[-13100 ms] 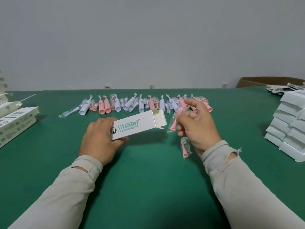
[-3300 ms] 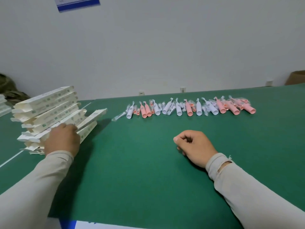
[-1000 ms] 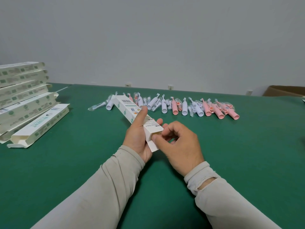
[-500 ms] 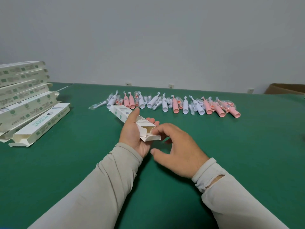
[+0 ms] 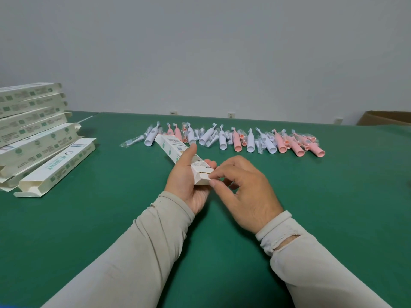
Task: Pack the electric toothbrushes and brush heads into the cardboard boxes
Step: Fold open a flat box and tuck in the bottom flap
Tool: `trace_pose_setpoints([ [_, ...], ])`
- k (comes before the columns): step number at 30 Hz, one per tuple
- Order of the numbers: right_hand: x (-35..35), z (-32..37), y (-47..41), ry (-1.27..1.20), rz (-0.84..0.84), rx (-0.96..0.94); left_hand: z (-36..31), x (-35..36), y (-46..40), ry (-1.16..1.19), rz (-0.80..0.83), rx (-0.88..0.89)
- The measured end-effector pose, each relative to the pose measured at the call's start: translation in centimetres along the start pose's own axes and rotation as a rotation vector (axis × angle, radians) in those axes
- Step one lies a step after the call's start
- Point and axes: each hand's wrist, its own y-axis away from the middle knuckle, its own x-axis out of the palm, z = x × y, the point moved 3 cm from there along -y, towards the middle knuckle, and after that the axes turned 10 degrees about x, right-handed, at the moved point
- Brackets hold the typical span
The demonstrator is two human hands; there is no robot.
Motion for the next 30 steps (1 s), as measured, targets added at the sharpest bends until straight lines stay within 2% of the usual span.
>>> trace_pose_setpoints([
  [9,-0.6,-0.3,-0.1,0.012,-0.097,0.064,1.0,0.0,0.2,-0.061,0.092,-0.09],
  [12,-0.8,-0.8,-0.2,-0.008,-0.069,0.132,0.8,0.0,0.2,-0.081,0.089,-0.065],
  [14,-0.9,-1.2,-0.5,-0.134,-0.02,0.188,0.7,0.1,0.2,-0.15,0.078,-0.01],
  [16,-1.3,-1.9,-1.0,-0.311,-0.026,0.281,0.3,0.1,0.3,-0.434,0.095,0.177],
  [19,-2.4,-3.2,-1.5,-0.599,-0.151,0.477,-0.6,-0.1,0.9,-1.291,0.28,0.589],
  [20,-2.8,-3.5,-1.6,-0.678,-0.174,0.535,-0.5,-0.3,0.9,-1.499,0.349,0.654],
  [21,-3.1,-3.7,-1.6,-0.746,-0.178,0.576,-0.5,-0.5,0.8,-1.609,0.414,0.662],
  [24,-3.9,-4.4,-1.6,-0.858,-0.158,0.605,-0.5,-1.0,0.3,-1.696,0.506,0.632],
  [30,-3.4,-4.9,-1.6,-0.715,-0.101,0.581,-1.2,-0.5,0.7,-1.941,0.296,0.882],
])
